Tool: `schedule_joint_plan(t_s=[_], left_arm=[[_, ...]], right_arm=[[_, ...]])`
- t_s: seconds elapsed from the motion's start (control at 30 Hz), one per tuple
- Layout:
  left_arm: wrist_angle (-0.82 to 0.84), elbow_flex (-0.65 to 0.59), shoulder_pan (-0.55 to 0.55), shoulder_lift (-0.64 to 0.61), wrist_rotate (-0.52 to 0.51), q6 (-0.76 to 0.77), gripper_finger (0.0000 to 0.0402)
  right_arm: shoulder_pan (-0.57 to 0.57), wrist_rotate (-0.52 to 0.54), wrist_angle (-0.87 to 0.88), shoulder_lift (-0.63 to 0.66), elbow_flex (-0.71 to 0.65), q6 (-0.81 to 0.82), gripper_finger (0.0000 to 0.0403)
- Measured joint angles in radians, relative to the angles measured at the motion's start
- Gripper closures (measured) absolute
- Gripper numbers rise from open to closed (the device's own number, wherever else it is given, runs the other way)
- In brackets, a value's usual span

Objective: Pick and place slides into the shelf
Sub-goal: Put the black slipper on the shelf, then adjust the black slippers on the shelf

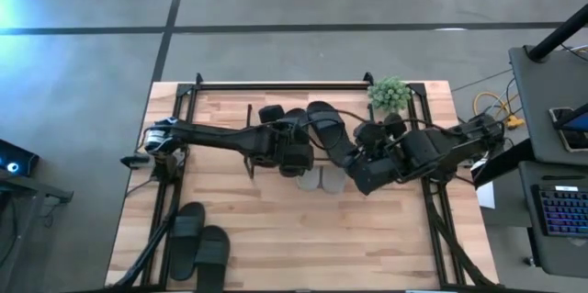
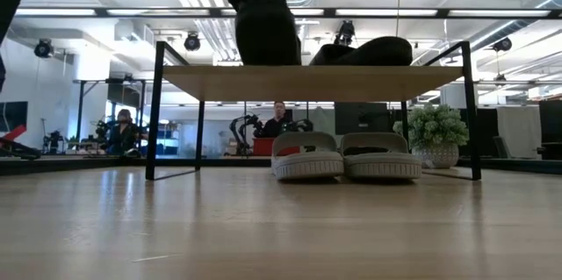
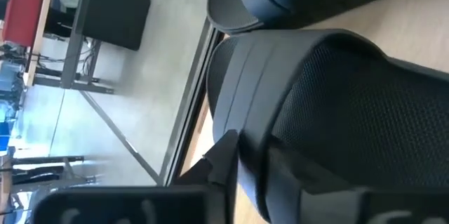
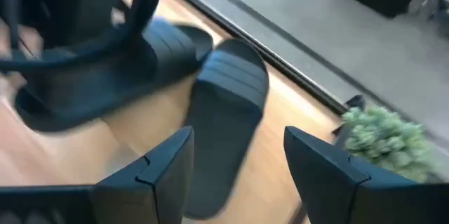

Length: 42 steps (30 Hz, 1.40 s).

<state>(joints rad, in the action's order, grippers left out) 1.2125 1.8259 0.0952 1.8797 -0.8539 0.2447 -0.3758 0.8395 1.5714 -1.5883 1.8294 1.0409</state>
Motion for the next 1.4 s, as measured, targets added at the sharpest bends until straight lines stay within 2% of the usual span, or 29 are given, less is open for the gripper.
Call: schedule_joint_plan(t_s=[0.1,0.23,0.37,0.5,0.7,0.8,0.9,1.0,1.1,1.17,1.23,1.4], left_arm=[[-0.003,0.0,-0.007,-0.001,0.0,0.014,0.0325],[-0.049,0.0,-0.032,-0.003,0.011,0.037,0.0277],[-0.075,0.005,-0.043,-0.004,0.022,0.037,0.0235],[-0.08,0.007,-0.042,-0.03,0.065,0.038,0.0209],[-0.055,0.008,-0.043,-0.068,0.121,0.039,0.0201],[-0.047,0.008,-0.041,-0.114,0.13,0.055,0.0201],[-0.034,0.006,-0.044,-0.179,0.198,0.106,0.0201],[-0.024,0.001,-0.063,-0.233,0.272,0.187,0.0201],[-0.014,0.0,-0.079,-0.275,0.294,0.28,0.0201],[0.003,-0.001,-0.079,-0.302,0.296,0.313,0.0201],[0.008,-0.015,-0.079,-0.331,0.297,0.326,0.0201],[0.01,-0.125,-0.068,-0.423,0.304,0.352,0.02]], right_arm=[[0.032,-0.047,0.0,0.009,-0.027,-0.017,0.0188],[0.072,-0.054,-0.001,0.052,-0.053,-0.082,0.0188],[0.103,-0.055,-0.001,0.129,-0.072,-0.164,0.0188],[0.117,-0.06,-0.001,0.232,-0.105,-0.212,0.0188],[0.117,-0.09,-0.005,0.341,-0.199,-0.252,0.0188],[0.117,-0.128,-0.055,0.353,-0.257,-0.335,0.0188],[0.117,-0.128,-0.152,0.333,-0.307,-0.479,0.0188],[0.117,-0.056,-0.243,0.29,-0.336,-0.652,0.0188],[0.126,0.023,-0.288,0.242,-0.355,-0.822,0.0188],[0.138,0.039,-0.3,0.214,-0.367,-0.91,0.0188],[0.157,0.034,-0.323,0.19,-0.38,-0.986,0.0188],[0.209,-0.082,-0.473,0.148,-0.416,-1.178,0.0188]])
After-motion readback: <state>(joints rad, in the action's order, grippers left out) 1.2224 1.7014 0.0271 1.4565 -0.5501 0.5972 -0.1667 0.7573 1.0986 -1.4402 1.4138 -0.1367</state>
